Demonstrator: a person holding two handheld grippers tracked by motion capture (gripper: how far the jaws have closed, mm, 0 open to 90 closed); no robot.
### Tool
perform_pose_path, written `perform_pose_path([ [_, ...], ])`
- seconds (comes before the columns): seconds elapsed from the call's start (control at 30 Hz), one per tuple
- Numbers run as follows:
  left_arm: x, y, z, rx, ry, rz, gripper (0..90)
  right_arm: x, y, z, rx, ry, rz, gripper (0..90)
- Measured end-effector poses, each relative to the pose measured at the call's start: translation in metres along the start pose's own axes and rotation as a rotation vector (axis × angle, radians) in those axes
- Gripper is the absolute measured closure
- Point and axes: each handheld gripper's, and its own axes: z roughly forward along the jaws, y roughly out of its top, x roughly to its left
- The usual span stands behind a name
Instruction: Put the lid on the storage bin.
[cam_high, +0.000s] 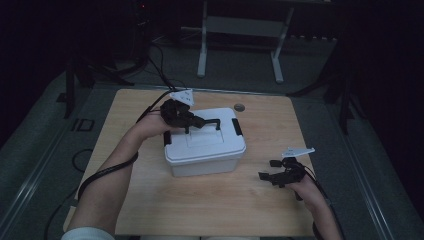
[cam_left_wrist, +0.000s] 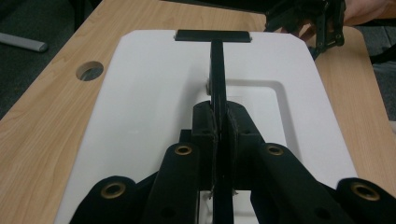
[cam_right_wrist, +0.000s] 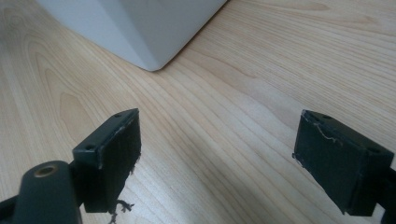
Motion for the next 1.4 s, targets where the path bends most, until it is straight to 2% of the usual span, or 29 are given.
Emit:
perform_pose_path([
  [0.13,0.001,0.001,0.001,0.008,0.002,0.005,83.3,0.001,0.0,0.002,0.006,0.002,-0.003,14.4],
  [0.43,0.005,0.005,0.006,0.012,-0.011,-0.01,83.3,0.0,-0.001,0.002,0.008,0.001,0.003,14.4],
  [0.5,0.005,0.005,0.006,0.016,-0.009,-0.001,83.3,-0.001,-0.002,0.002,0.01,0.0,0.002,14.4],
  [0.77,0.003,0.0,0.0,-0.001,-0.022,-0.017,83.3,-0.002,-0.005,0.002,0.013,-0.001,0.01,14.4],
  [0.83,0.002,0.001,-0.001,-0.004,-0.014,-0.007,83.4,-0.003,-0.005,0.002,0.011,-0.001,0.014,14.4],
  [0.93,0.001,0.002,0.0,0.018,-0.009,0.007,83.3,-0.002,-0.005,0.003,0.015,-0.002,0.015,14.5],
  [1.0,0.003,0.002,0.0,0.019,-0.017,0.005,83.3,-0.002,-0.005,0.004,0.017,-0.001,0.017,14.4],
  [1.17,0.006,0.005,0.009,0.043,-0.023,0.019,83.3,-0.001,-0.004,0.006,0.02,0.002,0.013,14.4],
  [1.4,0.012,-0.005,0.007,-0.013,-0.024,-0.024,83.1,-0.002,-0.006,0.005,0.02,0.0,0.012,14.4],
])
